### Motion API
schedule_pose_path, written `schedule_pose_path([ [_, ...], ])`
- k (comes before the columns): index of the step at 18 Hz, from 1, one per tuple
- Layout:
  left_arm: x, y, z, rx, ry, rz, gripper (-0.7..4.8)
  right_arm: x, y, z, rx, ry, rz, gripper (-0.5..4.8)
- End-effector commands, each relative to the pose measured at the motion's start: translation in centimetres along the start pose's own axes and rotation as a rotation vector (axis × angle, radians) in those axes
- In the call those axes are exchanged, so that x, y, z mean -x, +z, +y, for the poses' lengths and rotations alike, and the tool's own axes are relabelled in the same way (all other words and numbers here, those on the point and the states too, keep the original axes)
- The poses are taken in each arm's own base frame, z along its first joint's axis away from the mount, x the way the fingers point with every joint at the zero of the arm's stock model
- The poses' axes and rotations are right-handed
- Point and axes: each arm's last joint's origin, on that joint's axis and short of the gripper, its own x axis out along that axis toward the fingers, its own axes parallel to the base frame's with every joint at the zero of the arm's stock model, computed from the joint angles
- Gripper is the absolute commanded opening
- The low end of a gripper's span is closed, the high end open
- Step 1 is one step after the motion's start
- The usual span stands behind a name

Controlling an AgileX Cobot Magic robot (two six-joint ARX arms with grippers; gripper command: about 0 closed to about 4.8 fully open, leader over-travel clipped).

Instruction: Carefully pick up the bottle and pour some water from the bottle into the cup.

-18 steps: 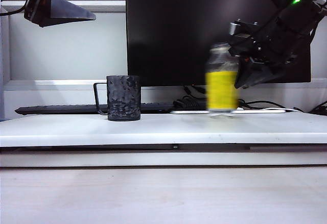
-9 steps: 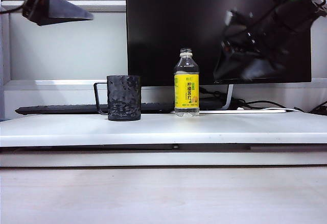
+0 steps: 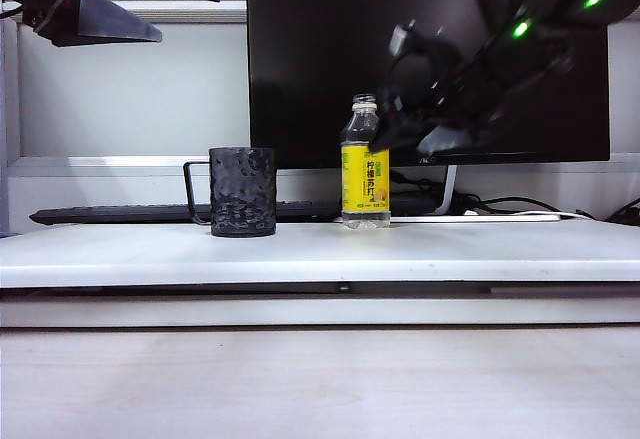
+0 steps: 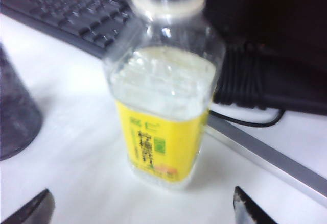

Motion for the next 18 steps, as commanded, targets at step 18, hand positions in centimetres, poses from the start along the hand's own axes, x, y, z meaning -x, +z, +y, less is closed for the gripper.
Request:
schedule_pose_path([
  [18,0.1,-0.6,0.1,-0.014,0.009,0.059,4.79,-7.4,-0.5,-1.1,-0.06,-0.028,-0.153,4.79],
])
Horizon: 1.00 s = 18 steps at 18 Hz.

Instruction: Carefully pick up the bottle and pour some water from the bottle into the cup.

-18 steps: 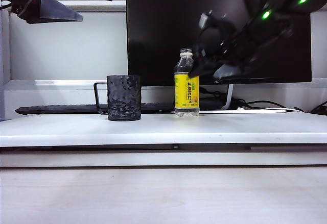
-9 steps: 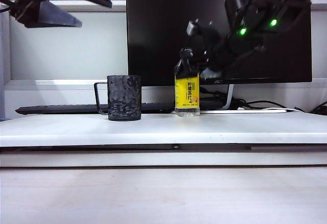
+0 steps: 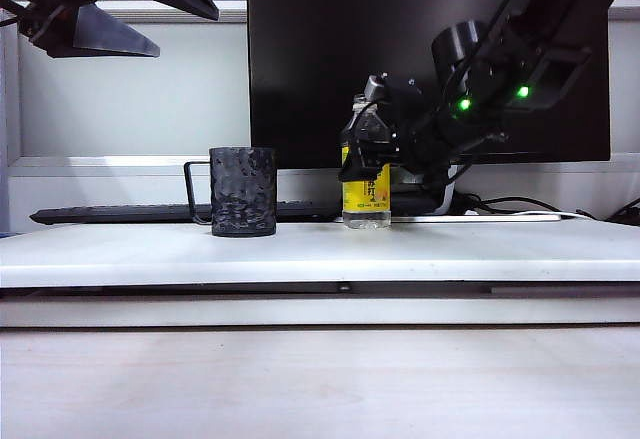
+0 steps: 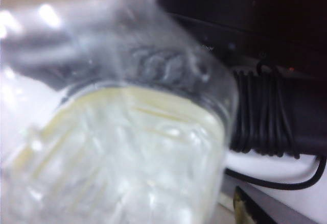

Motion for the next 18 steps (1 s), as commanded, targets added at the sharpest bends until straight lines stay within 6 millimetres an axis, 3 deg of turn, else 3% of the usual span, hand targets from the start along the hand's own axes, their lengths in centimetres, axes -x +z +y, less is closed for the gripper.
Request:
schedule_pose_path([
  [1,0.08,-0.03,0.03,0.0,0.005,0.01,4.79,-0.04,1.09,0.36,0.016,-0.031,-0.071,4.79],
  [7,0.08,-0.25,0.05,0.006,0.006,0.032,4.79,-0.07,1.11,0.46,0.016,-0.052,-0.071,4.79],
  [10,0.08,-0.26,0.05,0.007,0.006,0.032,4.79,-0.07,1.05,0.46,0.014,-0.052,-0.065,4.51],
  [11,0.08,-0.26,0.05,0.007,0.006,0.032,4.79,-0.07,1.03,0.46,0.014,-0.052,-0.063,4.03],
  [13,0.08,-0.26,0.05,0.007,0.006,0.032,4.79,-0.08,1.0,0.53,0.014,-0.028,-0.061,1.82],
  [18,0.08,-0.26,0.05,0.007,0.006,0.032,4.79,-0.03,1.09,0.56,0.014,-0.021,-0.063,1.69],
])
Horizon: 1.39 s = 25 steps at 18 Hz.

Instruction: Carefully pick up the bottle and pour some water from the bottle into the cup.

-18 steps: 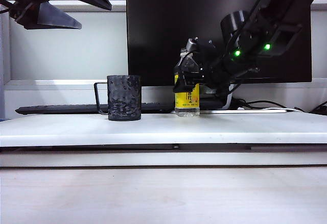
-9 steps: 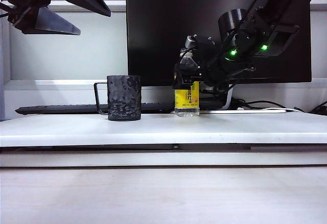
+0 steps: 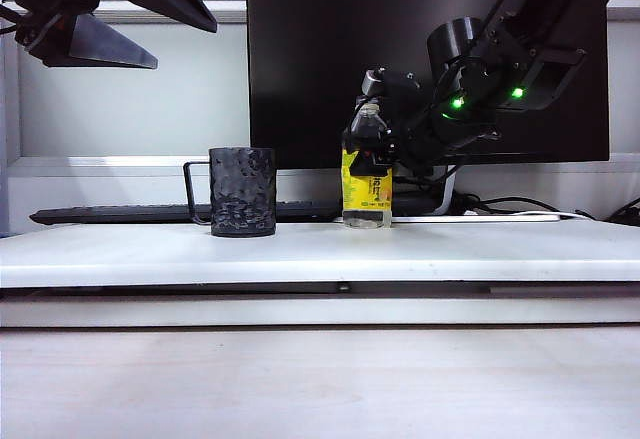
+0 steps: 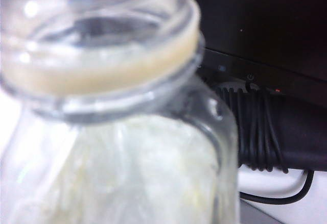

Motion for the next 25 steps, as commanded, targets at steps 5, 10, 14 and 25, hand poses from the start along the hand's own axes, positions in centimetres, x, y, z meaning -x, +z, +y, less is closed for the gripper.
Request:
schedule_pose_path([
  [5,0.1,0.2,0.0,-0.007,0.003,-0.014,4.79,2.2,4.3,0.9,0.026,0.059,-0.098,1.69],
  [10,0.1,0.9,0.0,-0.024,0.032,-0.087,4.79,4.9,7.4,1.7,0.076,0.16,-0.1,1.71],
  [14,0.2,1.3,0.0,-0.035,0.037,-0.128,4.79,5.4,7.7,3.2,0.177,0.185,-0.051,2.09],
  [25,1.3,1.8,-0.4,-0.038,0.037,-0.138,4.79,4.9,6.5,6.8,0.444,0.085,0.095,2.11],
])
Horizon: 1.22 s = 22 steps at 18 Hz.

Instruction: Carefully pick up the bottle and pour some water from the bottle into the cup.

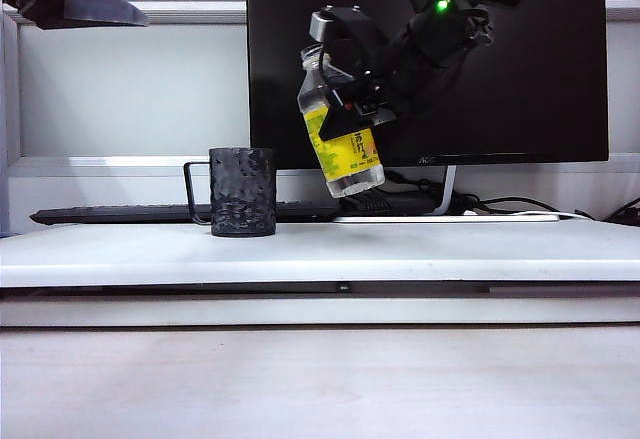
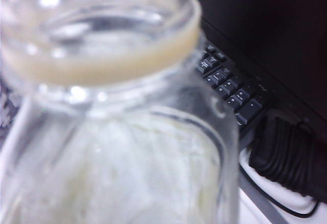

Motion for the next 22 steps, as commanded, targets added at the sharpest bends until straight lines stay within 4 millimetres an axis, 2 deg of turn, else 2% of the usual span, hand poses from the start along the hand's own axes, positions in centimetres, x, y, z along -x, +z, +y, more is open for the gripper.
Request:
schedule_pose_path([
  [1,0.2,0.1,0.0,-0.001,0.004,0.0,4.79,0.3,1.4,0.5,0.112,-0.053,-0.028,2.11],
  [5,1.0,1.0,-0.3,-0.031,0.001,-0.047,4.79,0.1,1.9,1.9,0.211,-0.099,0.01,2.11],
  [15,1.0,0.3,-0.3,-0.021,0.004,0.022,4.79,-0.1,2.4,3.3,0.451,-0.192,0.09,2.11],
  [19,1.0,0.2,-0.3,-0.019,0.002,0.028,4.79,-0.2,2.6,3.7,0.502,-0.249,0.13,2.11],
  [22,1.0,0.2,-0.3,-0.018,-0.009,0.032,4.79,-0.1,3.2,3.7,0.503,-0.284,0.08,2.11],
])
